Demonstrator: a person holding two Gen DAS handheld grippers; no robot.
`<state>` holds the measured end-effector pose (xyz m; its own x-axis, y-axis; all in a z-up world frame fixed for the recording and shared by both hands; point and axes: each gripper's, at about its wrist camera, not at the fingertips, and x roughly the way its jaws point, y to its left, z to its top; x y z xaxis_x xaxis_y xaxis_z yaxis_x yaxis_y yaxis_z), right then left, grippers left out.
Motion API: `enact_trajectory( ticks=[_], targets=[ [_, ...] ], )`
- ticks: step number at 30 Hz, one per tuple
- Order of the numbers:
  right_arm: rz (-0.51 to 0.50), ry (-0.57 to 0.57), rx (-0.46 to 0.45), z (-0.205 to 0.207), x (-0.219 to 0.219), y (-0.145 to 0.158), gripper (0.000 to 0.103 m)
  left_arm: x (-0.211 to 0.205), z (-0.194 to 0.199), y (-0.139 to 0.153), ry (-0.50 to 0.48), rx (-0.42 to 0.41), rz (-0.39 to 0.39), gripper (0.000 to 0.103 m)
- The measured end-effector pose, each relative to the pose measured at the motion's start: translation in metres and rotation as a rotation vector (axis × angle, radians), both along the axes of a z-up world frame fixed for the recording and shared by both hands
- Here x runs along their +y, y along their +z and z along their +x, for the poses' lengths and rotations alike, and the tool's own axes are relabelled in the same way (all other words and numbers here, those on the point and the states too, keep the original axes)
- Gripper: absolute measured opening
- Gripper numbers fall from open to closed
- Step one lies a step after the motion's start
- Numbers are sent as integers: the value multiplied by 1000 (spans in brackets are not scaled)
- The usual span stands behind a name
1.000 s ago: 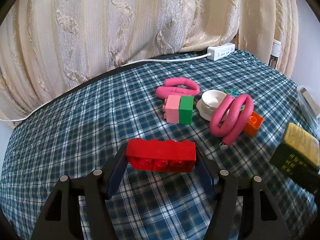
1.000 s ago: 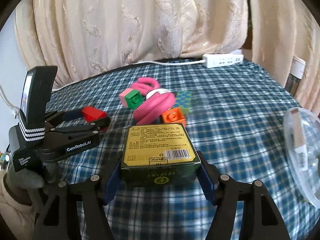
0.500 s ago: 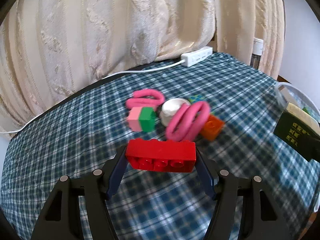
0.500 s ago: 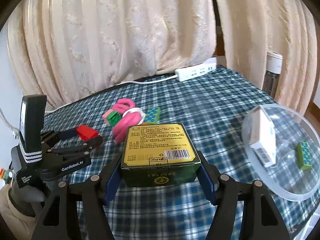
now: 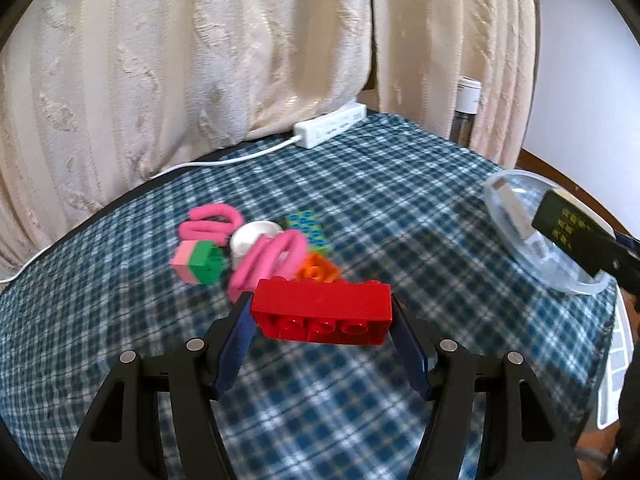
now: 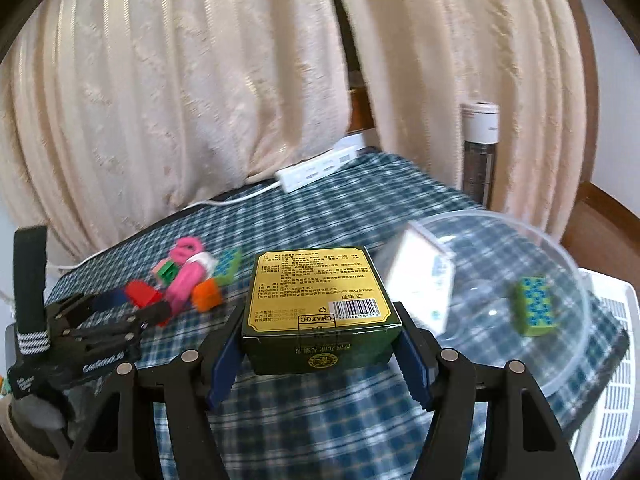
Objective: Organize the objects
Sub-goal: 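Carry the tea box into the clear bowl and release with the right gripper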
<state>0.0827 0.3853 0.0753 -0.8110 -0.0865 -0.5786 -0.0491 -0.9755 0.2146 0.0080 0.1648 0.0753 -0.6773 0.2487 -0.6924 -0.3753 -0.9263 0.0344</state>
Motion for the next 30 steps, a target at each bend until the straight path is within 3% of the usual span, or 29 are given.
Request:
enact_trajectory(
  ticks=[9,19,30],
  targets=[
    [15,-114,1,0,59,1,71,40,9,5,-75,7,-11,67],
    [26,-172,-57,-32,115,-11,71,77,14,15,-159,33,-17,67],
    [12,-199,-73,-59,136,-13,71,59,-9,-3,-94,-53,2,69]
  ],
)
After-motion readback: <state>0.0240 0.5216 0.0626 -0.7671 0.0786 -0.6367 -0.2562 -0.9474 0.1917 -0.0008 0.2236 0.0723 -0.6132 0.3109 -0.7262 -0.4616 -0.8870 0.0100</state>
